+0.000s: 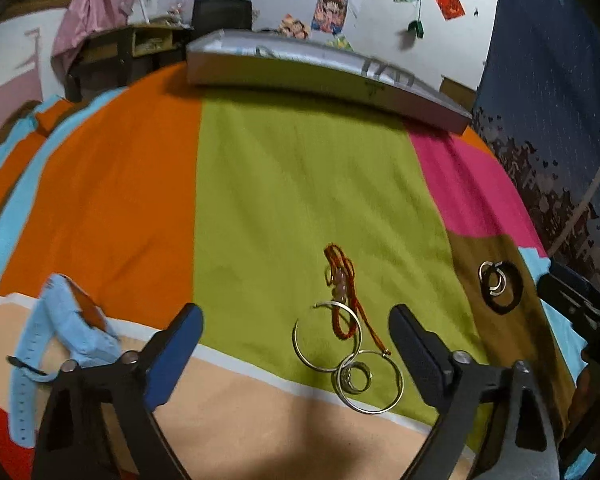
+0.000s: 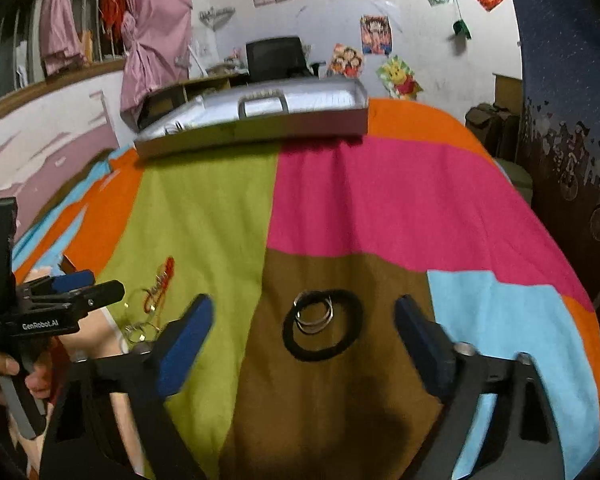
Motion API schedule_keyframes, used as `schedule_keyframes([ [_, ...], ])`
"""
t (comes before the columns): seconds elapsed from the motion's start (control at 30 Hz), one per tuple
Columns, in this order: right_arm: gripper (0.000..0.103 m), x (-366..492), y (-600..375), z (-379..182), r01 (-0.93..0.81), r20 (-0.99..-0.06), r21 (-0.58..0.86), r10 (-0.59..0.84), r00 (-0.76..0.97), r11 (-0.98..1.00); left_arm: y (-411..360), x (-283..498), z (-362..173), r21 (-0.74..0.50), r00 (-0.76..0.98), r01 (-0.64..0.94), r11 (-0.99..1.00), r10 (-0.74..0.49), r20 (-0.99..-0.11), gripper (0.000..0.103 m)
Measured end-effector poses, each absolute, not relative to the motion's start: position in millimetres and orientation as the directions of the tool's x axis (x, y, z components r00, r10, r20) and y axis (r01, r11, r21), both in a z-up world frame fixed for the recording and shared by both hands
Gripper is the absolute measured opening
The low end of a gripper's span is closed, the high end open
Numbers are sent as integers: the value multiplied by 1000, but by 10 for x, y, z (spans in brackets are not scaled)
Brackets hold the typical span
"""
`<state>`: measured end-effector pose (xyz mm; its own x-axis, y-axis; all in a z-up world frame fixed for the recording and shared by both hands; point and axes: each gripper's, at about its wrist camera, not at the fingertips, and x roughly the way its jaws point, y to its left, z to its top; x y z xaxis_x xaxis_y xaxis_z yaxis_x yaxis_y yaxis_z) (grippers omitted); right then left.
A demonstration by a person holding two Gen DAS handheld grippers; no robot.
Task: Organize jewelry
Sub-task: 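Grasp the black band with silver rings with the right tool while the left tool grasps the red-cord rings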
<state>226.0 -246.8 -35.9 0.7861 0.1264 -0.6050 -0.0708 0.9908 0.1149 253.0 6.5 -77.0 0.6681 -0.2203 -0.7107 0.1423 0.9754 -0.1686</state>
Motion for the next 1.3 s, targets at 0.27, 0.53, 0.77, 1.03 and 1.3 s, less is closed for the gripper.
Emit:
schedule_keyframes([
  [0.27,60,2434,-2528,-699,61,-683,192,89,725,979,104,2618,-931,-240,601,166,956,-291,-744,64],
  [0.53,38,2522,-2426,-843,63,-693,217,108,712,974,60,2683,-1043,-297,526,205,933,-361,-770,34],
  [0.77,18,2563,-2519,-908,105,-695,283,128,708,953,169,2721,-1132,-356,496,161,921,-387,-777,8],
  [1.03,5,2486,-2452,-905,68,-677,289,154,719,955,162,2680,-1082,-365,493,160,917,-394,-776,3],
  [1.3,5,2303,-2412,-724,4,-629,304,198,752,953,154,2560,-778,-401,519,186,897,-437,-735,3],
])
